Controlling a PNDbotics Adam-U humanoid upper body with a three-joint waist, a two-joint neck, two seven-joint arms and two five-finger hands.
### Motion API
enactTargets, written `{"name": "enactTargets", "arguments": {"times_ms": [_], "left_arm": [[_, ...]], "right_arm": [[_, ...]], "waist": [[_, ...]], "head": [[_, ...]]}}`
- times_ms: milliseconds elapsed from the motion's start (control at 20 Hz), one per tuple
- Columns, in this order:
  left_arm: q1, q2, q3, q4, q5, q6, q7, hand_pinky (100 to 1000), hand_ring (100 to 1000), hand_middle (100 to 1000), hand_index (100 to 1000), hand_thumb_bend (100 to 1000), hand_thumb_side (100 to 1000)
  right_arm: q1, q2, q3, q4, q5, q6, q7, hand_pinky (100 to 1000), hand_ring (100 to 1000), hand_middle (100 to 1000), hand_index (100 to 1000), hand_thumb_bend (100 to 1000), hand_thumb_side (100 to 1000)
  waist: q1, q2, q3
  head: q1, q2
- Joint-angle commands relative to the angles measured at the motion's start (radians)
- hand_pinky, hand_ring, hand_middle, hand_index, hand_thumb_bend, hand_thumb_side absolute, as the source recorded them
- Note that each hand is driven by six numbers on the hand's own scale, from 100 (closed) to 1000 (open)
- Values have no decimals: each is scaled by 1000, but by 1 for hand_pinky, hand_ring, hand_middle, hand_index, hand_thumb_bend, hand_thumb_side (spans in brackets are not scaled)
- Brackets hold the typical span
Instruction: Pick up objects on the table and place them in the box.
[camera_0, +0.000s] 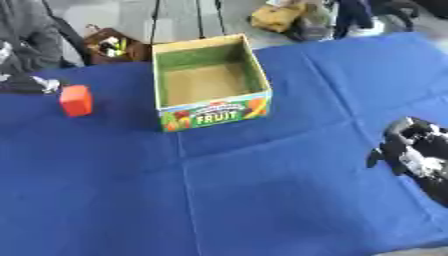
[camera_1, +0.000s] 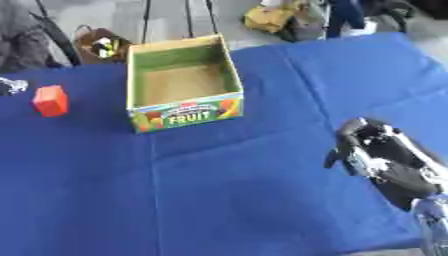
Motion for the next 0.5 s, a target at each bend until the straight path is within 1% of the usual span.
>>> {"name": "enactTargets", "arguments": {"times_ms": [50, 250, 350, 400, 500], "left_arm": [[-46, 33, -11, 38, -33, -39, -22, 765, 693, 687, 821, 632, 379], [-80, 25, -22, 88, -96, -70, -35, 779, 755, 749, 839, 635, 354], [-90, 19, -24, 104, -129, -79, -35, 797, 797, 792, 850, 620, 341], [-94, 17, -25, 112, -145, -82, -36, 817, 840, 833, 861, 607, 320], [-102, 11, -29, 131, -179, -89, -40, 832, 866, 857, 864, 587, 298]], "right_arm": [[-4, -14, -1, -7, 5, 0, 5, 486, 259, 207, 194, 100, 100], [-2, -14, 1, -5, 6, 1, 7, 486, 259, 208, 194, 100, 100], [-2, -14, 1, -5, 6, 1, 8, 486, 259, 208, 194, 100, 100], [-1, -14, 1, -4, 6, 2, 8, 486, 259, 208, 194, 100, 100], [0, -14, 2, -4, 7, 2, 9, 486, 259, 208, 195, 100, 100]], "waist": [[-3, -19, -2], [-2, -22, -4], [-1, -23, -5], [0, -23, -6], [1, -24, -8]], "head": [[5, 1], [7, 4], [7, 4], [7, 5], [8, 6]]}}
